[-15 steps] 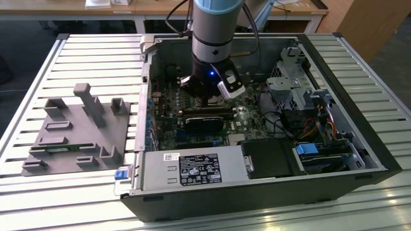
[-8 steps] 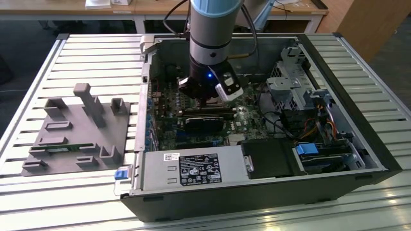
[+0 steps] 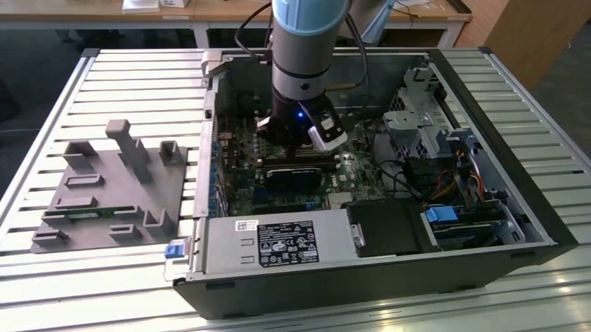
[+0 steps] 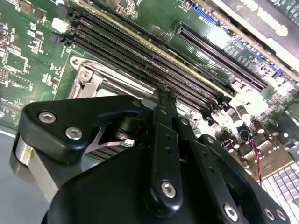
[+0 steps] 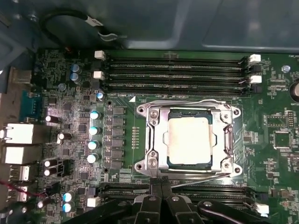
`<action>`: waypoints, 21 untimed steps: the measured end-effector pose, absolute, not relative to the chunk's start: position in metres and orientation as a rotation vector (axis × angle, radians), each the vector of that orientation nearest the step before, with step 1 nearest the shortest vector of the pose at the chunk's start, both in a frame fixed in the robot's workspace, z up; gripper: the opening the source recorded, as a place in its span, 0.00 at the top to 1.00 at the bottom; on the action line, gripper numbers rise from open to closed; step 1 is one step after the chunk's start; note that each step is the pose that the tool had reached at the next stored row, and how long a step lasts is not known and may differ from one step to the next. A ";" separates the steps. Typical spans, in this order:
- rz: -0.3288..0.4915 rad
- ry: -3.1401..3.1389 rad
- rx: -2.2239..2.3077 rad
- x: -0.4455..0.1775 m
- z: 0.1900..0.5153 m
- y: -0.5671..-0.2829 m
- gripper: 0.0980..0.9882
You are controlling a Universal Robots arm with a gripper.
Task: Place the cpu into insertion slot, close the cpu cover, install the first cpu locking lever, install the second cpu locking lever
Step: 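Install the second cpu locking lever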
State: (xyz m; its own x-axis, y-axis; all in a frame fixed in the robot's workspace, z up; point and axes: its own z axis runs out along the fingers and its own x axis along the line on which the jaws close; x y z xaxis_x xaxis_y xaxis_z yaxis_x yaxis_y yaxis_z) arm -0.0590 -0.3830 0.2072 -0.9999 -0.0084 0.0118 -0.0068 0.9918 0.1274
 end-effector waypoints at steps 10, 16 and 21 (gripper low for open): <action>-0.237 -3.120 0.012 -0.066 0.205 -0.391 0.99; -0.268 -3.118 0.012 -0.068 0.203 -0.392 0.99; -0.320 -3.113 0.013 -0.069 0.200 -0.393 0.99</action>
State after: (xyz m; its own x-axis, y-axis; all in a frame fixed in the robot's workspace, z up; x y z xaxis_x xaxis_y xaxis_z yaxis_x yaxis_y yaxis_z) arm -0.0685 -0.3930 0.2004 -0.9999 -0.0092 0.0111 -0.0068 0.9791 0.2034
